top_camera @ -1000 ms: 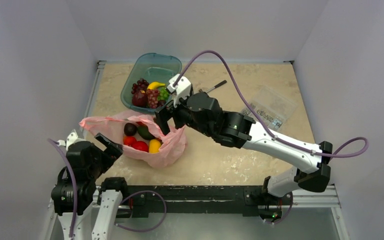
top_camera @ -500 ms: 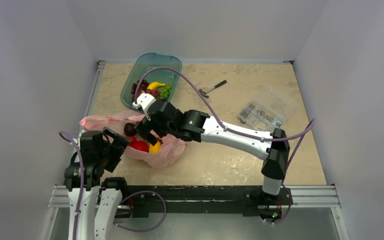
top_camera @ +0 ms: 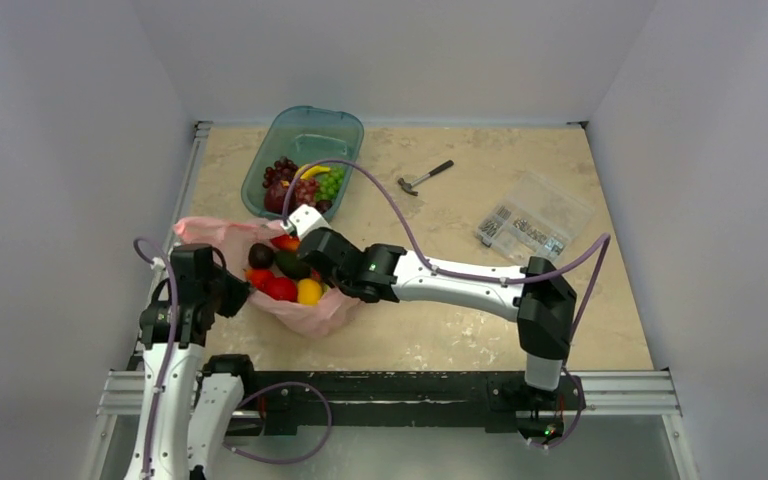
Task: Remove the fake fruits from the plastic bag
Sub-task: Adjust the plastic bag at the center of the board.
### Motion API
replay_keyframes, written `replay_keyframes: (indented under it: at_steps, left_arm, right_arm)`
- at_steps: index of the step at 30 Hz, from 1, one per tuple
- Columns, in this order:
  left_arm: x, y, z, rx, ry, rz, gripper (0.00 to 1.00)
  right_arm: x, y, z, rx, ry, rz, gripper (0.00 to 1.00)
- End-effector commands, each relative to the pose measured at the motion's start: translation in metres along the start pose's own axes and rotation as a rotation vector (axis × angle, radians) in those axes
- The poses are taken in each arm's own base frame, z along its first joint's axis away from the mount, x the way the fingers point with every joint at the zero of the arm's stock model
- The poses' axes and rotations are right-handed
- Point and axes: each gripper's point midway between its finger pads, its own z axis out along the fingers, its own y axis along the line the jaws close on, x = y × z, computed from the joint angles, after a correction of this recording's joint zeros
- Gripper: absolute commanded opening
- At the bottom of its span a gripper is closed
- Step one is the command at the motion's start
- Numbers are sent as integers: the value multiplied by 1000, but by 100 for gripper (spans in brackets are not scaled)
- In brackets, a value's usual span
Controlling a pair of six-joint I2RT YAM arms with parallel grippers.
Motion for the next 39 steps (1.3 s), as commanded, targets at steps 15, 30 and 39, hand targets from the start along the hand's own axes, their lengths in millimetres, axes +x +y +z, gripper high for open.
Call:
replay_keyframes:
  at_steps: [15, 30, 39]
  left_arm:
    - [-17, -48, -43, 359, -156, 165, 0]
    - [9, -29, -39, 315, -40, 184, 17]
    - [3, -11, -79, 197, -43, 268, 80]
  right_arm:
    - [-117, -70, -16, 137, -219, 69, 47]
    - [-129, 17, -99, -93, -268, 43, 87]
    - [-126, 60, -93, -285, -301, 58, 85]
